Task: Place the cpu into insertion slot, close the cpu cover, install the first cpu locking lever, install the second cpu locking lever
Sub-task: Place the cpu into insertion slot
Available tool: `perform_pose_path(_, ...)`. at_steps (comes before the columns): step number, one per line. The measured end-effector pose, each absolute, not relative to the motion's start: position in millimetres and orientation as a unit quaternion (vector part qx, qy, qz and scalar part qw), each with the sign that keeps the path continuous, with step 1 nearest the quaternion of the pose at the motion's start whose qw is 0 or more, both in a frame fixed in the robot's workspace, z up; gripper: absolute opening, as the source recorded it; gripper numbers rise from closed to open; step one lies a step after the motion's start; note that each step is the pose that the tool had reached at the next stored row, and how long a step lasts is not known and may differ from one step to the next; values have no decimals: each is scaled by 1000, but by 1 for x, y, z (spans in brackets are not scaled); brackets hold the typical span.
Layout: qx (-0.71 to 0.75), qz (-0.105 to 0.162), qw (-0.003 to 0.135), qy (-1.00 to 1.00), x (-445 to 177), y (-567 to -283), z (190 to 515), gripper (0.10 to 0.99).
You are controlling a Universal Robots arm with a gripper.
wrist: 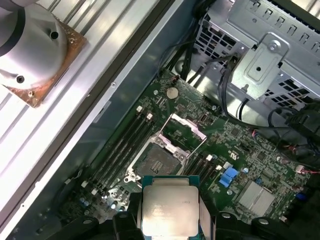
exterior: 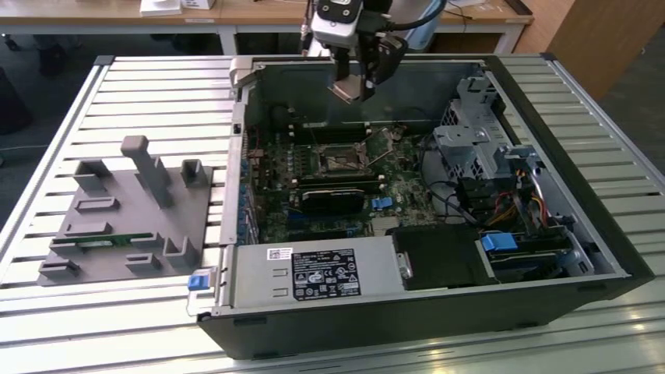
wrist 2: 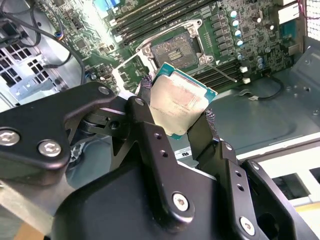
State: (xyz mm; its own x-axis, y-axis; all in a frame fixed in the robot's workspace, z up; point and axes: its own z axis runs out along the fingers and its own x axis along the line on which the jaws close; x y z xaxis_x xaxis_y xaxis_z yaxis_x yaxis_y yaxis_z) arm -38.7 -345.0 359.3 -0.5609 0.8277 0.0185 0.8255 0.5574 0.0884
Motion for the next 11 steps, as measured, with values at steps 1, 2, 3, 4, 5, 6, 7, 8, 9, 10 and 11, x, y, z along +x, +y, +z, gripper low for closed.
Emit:
perform_pose_path(1, 472, 43, 13, 881, -39, -345, 359, 541)
perform_pose_path(2, 475, 43, 13, 879, -39, -345, 359, 541)
perform_pose_path(3, 478, 43, 13, 877, -39, -345, 359, 541)
perform_pose_path(4, 481, 43, 13, 876, -39, -345, 359, 541)
perform_pose_path(5, 484, 43, 13, 874, -39, -345, 358, 541)
perform_pose_path(6, 487, 43, 13, 872, -39, -345, 358, 541)
perform_pose_path(7, 491, 43, 14, 870, -39, -345, 358, 541)
perform_pose_path(8, 494, 43, 14, 868, -39, -345, 358, 541)
perform_pose_path(9, 497, 43, 14, 867, -39, -345, 358, 541)
perform_pose_path(10, 500, 43, 14, 865, -39, -345, 358, 541)
perform_pose_path(11, 503, 43, 14, 863, -39, -345, 358, 541)
